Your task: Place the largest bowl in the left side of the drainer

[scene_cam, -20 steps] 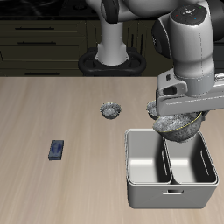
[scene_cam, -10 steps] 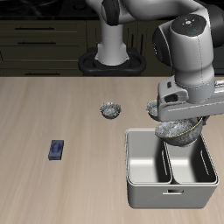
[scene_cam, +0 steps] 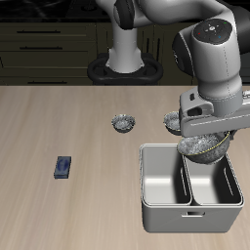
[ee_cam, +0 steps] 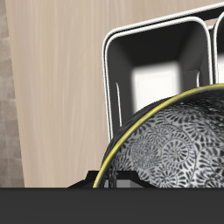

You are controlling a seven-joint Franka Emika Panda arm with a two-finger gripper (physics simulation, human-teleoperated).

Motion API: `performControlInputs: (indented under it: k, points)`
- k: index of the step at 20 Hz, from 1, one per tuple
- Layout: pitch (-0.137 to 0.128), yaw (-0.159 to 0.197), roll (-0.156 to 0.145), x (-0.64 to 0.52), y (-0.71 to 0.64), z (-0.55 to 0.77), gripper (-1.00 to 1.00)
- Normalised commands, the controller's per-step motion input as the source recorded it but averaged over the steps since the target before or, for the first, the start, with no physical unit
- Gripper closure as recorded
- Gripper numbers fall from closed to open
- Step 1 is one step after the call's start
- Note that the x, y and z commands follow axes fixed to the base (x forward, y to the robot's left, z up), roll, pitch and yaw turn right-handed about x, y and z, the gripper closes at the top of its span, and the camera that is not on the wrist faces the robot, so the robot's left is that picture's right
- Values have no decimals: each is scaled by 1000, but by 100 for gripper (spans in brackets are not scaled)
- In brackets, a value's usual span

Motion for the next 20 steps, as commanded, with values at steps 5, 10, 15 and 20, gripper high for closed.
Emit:
performControlInputs:
  k: [5,10,15,20]
  points:
    - [20,5,15,1,98,-121,100]
    - [22,23,-2,8,-5,-144,100]
    - [14,-2,-12,15,-61,-45,100]
    - [15,-31,-19,29,-74,10,100]
